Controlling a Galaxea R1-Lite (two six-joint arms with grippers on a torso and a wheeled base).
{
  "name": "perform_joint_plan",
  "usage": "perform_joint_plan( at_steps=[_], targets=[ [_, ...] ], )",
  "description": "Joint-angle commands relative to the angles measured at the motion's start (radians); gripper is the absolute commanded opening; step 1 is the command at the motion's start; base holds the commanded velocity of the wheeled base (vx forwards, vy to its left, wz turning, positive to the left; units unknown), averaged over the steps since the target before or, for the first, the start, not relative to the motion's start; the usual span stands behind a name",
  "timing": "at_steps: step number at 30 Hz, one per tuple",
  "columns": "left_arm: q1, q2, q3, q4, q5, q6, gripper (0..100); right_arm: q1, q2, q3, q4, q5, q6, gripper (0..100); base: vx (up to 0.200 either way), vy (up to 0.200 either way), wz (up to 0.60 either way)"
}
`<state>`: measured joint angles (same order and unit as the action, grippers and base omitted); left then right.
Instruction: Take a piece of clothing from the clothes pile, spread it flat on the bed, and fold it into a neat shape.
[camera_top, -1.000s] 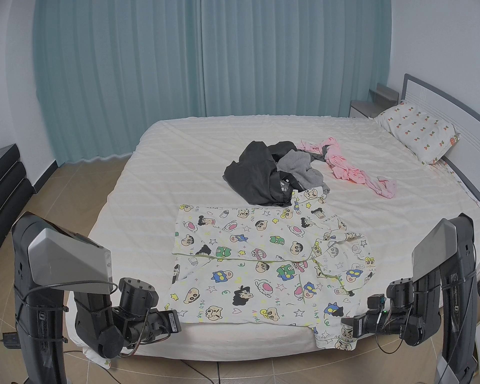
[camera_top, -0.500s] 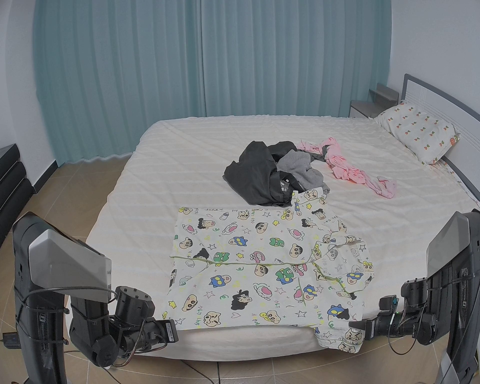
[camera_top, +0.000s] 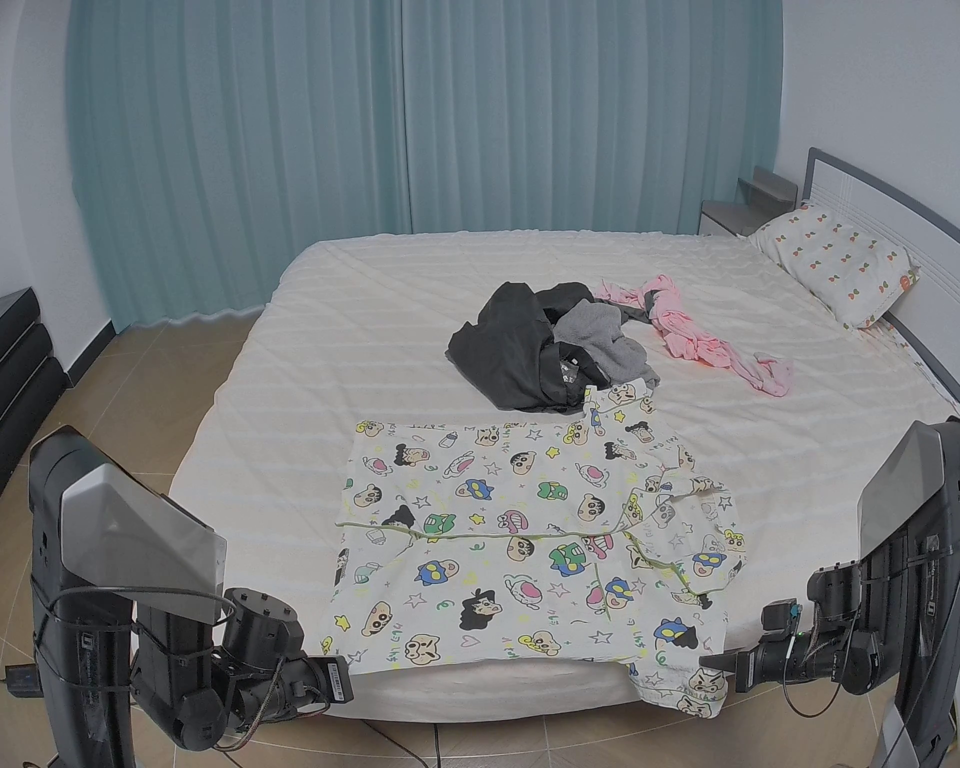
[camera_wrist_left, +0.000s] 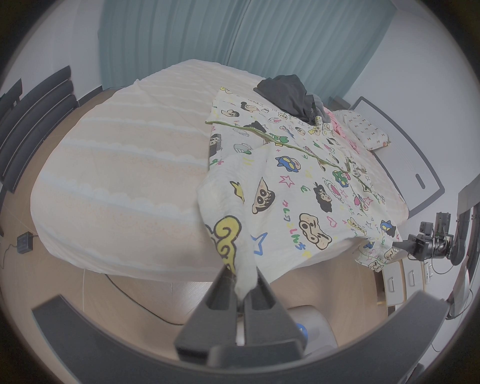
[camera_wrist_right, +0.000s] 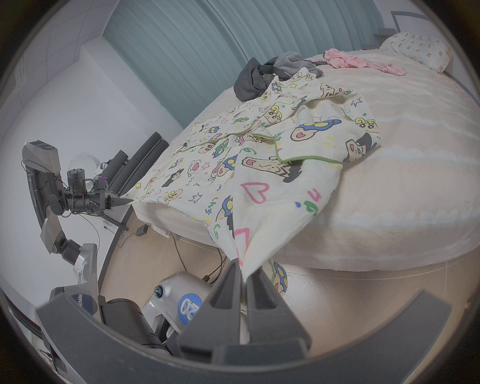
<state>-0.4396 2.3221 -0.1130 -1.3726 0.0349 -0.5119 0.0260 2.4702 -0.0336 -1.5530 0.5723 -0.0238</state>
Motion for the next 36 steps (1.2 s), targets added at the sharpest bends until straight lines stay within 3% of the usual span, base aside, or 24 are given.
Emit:
perform_joint_plan(
  at_steps=[1,28,36],
  targets=[
    [-0.004,0.005,0.004,0.0,0.0,0.0,0,0.002,-0.004,-0.006,-0.012,0.001,0.001,0,0.0,0.0,0.0],
    [-0.01,-0.027,0.024,-0.039,-0.006,-0.013,0,-0.017,-0.074,0.027,-0.012,0.07,0.001,0,0.0,0.0,0.0],
    [0.015,-0.09,-0.148,-0.03,0.026,-0.022,0,-0.046,-0.203,-0.045,-0.012,0.084,0.134,0,0.0,0.0,0.0]
  ],
)
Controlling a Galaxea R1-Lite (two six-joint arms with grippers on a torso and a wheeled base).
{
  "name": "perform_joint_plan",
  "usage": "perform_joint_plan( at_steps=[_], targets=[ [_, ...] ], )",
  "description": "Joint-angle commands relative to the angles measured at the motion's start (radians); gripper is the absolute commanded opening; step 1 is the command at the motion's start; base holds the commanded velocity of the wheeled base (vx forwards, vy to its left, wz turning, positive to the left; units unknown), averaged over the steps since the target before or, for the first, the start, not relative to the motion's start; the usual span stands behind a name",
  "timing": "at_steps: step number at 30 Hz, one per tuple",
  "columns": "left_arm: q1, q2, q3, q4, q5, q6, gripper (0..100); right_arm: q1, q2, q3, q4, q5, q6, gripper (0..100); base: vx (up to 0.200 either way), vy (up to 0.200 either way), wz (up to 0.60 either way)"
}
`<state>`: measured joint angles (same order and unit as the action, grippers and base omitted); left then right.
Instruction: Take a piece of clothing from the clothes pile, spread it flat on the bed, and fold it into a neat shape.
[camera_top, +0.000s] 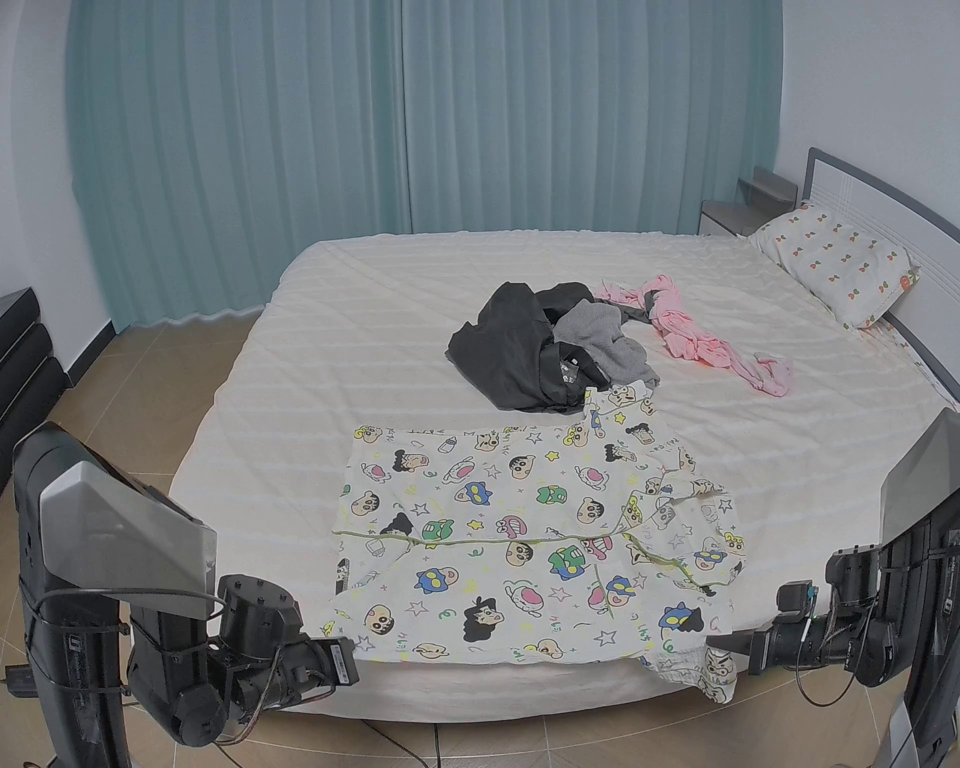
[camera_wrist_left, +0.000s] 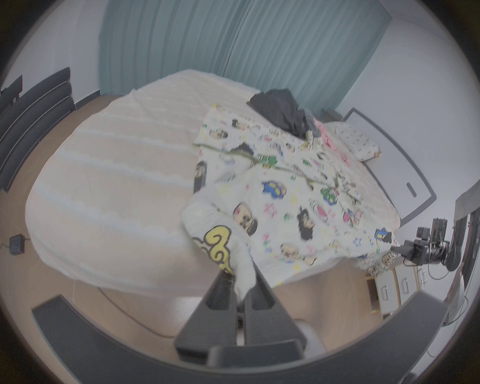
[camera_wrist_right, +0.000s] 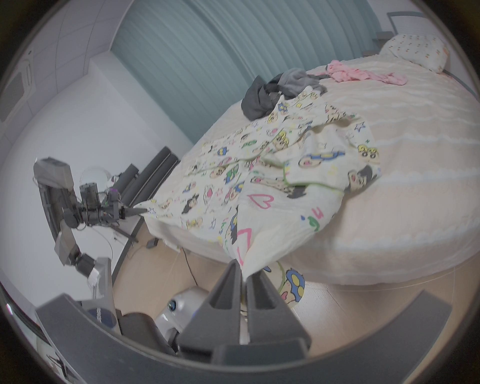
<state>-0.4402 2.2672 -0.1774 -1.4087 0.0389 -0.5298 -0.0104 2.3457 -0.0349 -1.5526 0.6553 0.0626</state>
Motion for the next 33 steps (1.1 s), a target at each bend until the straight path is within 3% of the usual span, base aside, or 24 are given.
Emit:
perform_joint_plan(
  at_steps=[1,7,8,14,21,26,33],
  targets=[
    [0.02,-0.032,-0.112,0.014,0.041,-0.004,0,-0.01,-0.088,-0.054,-0.012,-0.002,0.059,0,0.0,0.0,0.0],
    [0.04,-0.054,-0.252,0.157,0.072,-0.004,0,-0.008,-0.095,-0.099,-0.011,-0.013,0.068,0,0.0,0.0,0.0],
    [0.046,-0.078,-0.318,0.254,0.07,-0.006,0,-0.01,-0.095,-0.122,-0.011,-0.017,0.074,0,0.0,0.0,0.0],
    [0.072,-0.092,-0.49,0.458,0.072,-0.016,0,-0.01,-0.092,-0.189,-0.011,-0.063,0.106,0,0.0,0.0,0.0],
    [0.104,-0.078,-0.728,0.735,0.075,-0.122,0,-0.01,-0.095,-0.266,0.019,-0.065,0.134,0,0.0,0.0,0.0],
    [0.123,-0.072,-0.823,0.791,0.075,-0.171,0,-0.011,-0.105,-0.295,0.034,-0.063,0.174,0,0.0,0.0,0.0],
    [0.121,-0.135,-0.786,0.791,0.091,-0.188,0,-0.019,-0.148,-0.25,0.025,-0.043,0.183,0,0.0,0.0,0.0]
  ],
)
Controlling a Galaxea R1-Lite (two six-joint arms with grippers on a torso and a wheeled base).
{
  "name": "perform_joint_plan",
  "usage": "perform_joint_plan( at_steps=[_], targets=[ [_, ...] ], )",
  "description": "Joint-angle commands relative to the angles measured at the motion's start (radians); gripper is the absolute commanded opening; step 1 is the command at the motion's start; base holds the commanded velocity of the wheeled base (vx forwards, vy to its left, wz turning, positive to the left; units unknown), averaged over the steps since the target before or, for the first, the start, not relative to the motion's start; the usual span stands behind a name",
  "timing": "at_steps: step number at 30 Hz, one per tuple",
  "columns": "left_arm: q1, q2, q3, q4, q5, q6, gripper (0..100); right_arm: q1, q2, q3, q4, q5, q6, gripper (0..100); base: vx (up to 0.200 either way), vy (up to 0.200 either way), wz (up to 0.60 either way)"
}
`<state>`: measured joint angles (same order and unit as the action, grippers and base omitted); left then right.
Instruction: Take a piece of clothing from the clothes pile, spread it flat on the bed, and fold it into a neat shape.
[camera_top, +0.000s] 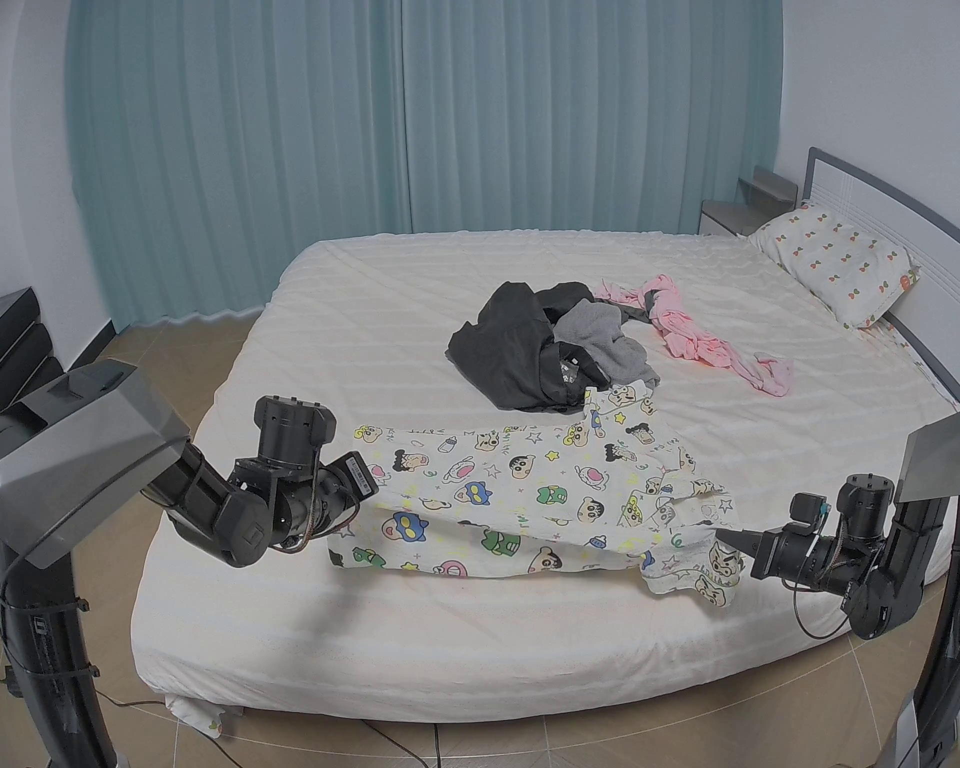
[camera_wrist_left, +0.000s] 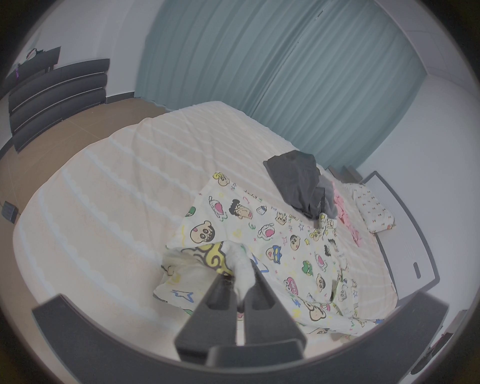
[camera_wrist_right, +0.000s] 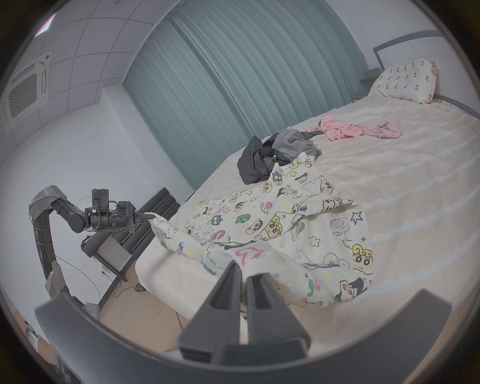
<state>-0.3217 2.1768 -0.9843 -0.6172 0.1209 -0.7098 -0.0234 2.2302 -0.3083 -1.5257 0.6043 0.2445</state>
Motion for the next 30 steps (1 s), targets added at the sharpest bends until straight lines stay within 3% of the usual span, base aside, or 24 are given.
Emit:
perform_joint_plan(
  at_steps=[1,22,25,30],
  targets=[
    [0.003,-0.055,0.036,-0.001,0.01,-0.008,0,-0.007,-0.038,0.032,-0.002,0.012,0.001,0,0.0,0.0,0.0],
    [-0.013,-0.216,0.279,-0.012,0.017,-0.008,0,-0.041,-0.121,0.184,-0.037,0.061,-0.017,0,0.0,0.0,0.0],
    [-0.031,-0.252,0.331,-0.022,0.019,-0.01,0,-0.062,-0.138,0.229,-0.037,0.077,-0.062,0,0.0,0.0,0.0],
    [-0.039,-0.296,0.375,-0.032,0.019,-0.008,0,-0.07,-0.167,0.252,-0.037,0.092,-0.063,0,0.0,0.0,0.0]
  ],
)
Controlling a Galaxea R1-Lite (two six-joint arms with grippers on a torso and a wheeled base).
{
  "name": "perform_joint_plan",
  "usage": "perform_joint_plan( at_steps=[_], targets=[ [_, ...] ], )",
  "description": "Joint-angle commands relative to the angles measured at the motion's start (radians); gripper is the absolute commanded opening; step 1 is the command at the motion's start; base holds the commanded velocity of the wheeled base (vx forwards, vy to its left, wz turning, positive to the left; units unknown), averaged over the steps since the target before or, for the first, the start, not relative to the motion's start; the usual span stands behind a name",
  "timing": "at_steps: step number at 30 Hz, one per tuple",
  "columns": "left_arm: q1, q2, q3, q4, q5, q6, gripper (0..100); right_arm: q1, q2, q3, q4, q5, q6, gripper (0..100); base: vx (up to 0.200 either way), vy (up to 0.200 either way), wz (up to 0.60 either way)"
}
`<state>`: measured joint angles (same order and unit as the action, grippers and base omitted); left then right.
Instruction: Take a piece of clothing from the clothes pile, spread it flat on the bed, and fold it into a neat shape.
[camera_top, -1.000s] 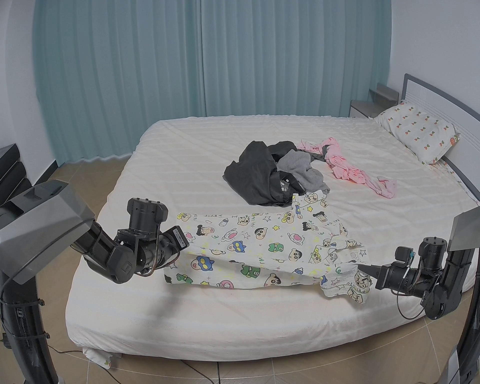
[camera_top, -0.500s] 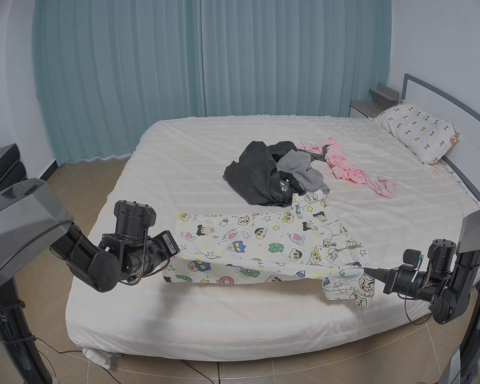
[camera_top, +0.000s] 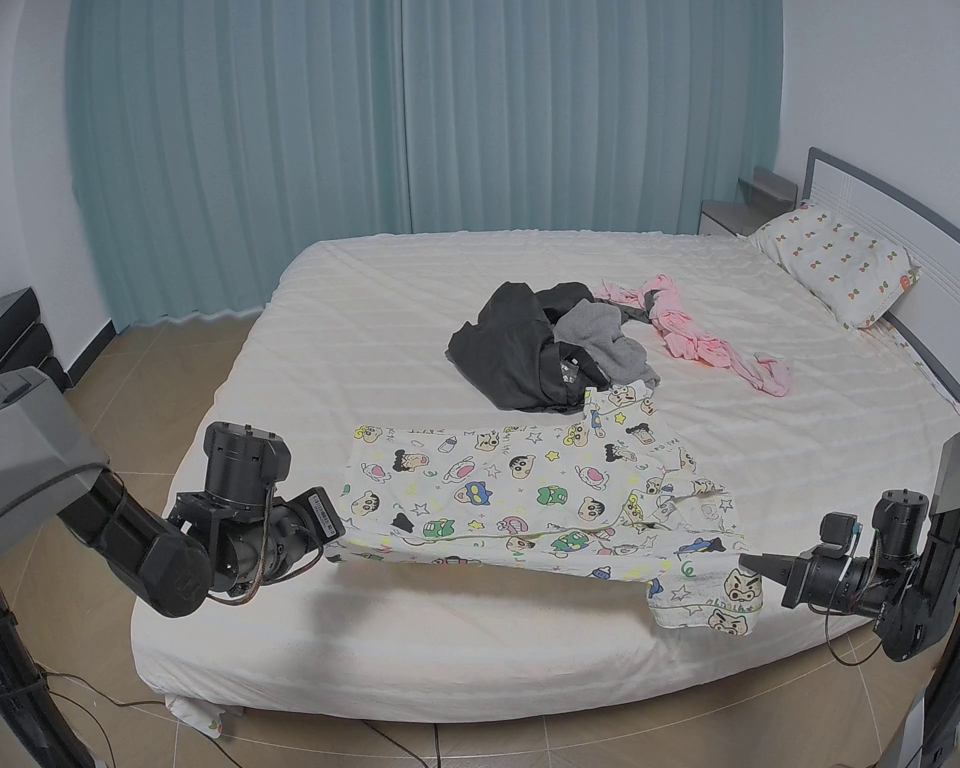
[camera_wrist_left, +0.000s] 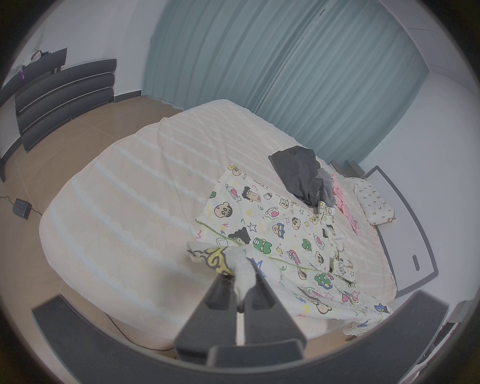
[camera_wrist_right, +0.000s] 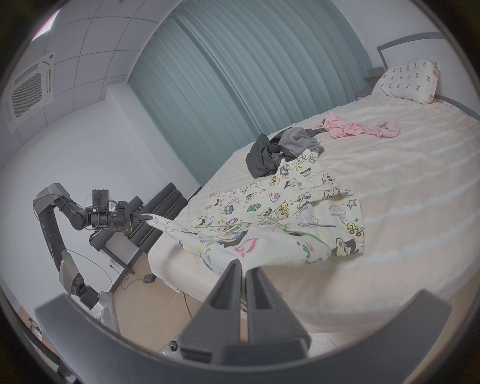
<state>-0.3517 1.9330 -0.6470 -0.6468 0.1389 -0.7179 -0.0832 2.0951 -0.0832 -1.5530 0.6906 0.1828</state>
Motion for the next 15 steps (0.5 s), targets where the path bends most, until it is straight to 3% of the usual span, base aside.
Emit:
perform_joint_plan(
  at_steps=[1,7,15],
  targets=[
    [-0.01,-0.058,0.043,-0.002,0.001,0.0,0,-0.009,-0.035,0.026,-0.01,0.004,-0.002,0,0.0,0.0,0.0],
    [-0.006,-0.049,0.015,-0.005,-0.001,0.0,0,-0.001,-0.024,-0.024,-0.009,0.003,0.009,0,0.0,0.0,0.0],
    [-0.004,0.107,-0.158,0.009,-0.001,0.005,0,0.011,0.063,-0.147,-0.006,-0.011,0.032,0,0.0,0.0,0.0]
  ],
)
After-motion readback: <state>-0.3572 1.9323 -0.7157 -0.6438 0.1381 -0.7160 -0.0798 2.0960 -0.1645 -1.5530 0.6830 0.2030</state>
